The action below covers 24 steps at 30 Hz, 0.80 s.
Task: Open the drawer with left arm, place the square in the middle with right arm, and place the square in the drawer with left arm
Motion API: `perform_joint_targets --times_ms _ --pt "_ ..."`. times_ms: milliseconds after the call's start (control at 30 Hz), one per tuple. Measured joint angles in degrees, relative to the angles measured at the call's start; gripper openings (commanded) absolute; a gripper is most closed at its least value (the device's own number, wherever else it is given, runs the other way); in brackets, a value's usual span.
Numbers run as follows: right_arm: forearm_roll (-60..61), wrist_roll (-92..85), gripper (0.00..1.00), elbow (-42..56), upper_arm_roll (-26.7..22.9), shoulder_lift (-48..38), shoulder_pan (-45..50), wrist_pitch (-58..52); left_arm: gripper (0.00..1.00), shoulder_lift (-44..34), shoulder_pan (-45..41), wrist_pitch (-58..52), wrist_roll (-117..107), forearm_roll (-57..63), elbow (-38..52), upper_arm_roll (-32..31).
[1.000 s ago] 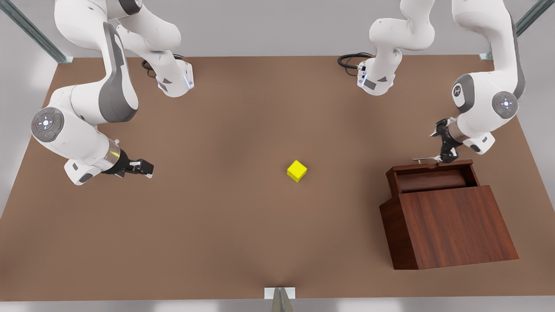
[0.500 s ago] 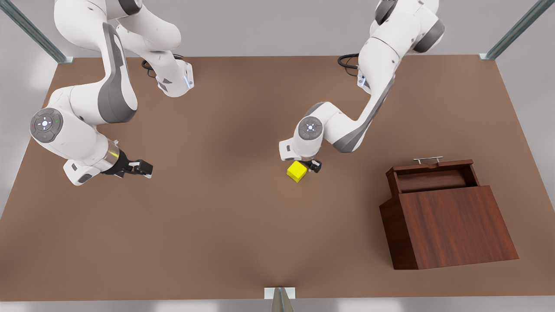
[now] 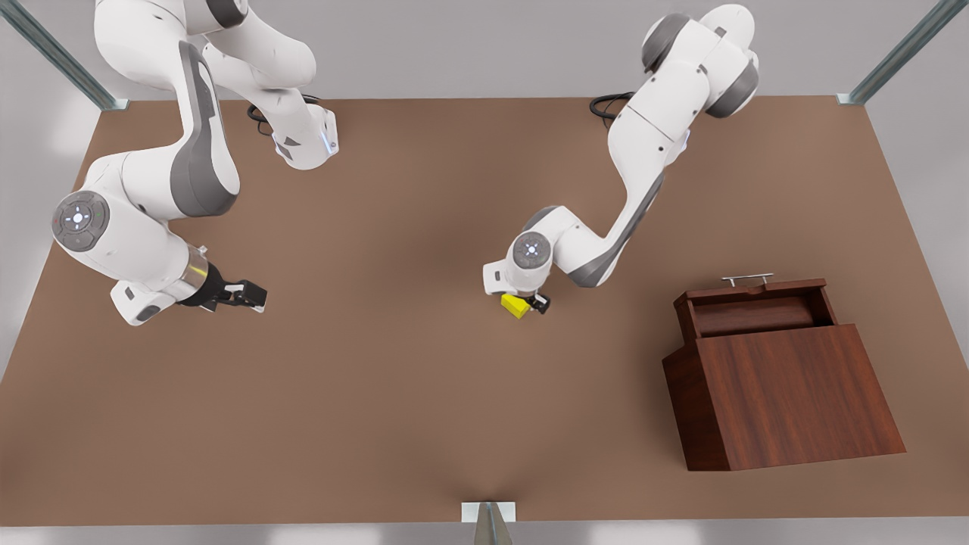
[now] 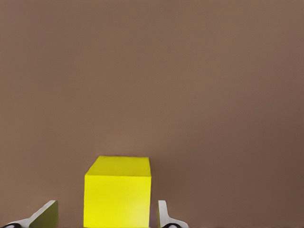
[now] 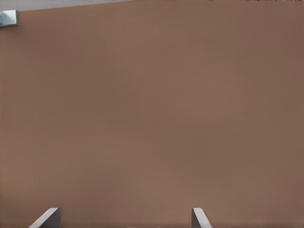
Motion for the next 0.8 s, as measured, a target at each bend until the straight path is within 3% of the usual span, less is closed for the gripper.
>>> perform_joint_targets --times_ms 600,700,800 --pt "0.00 0.00 1.00 -0.09 -0.09 0.00 -0.09 0.00 1.00 3.71 -0.57 6.67 -0.09 0.04 -4.02 1.75" --pt "0.00 0.00 1.00 -0.09 -0.09 0.00 -0.09 0.00 0.64 4.15 -0.62 6.74 -0.73 0.70 -3.98 1.74" --pt "0.00 0.00 1.00 -0.09 -0.09 0.00 -0.09 0.00 0.59 4.06 -0.64 6.56 -3.12 16.28 -3.97 1.71"
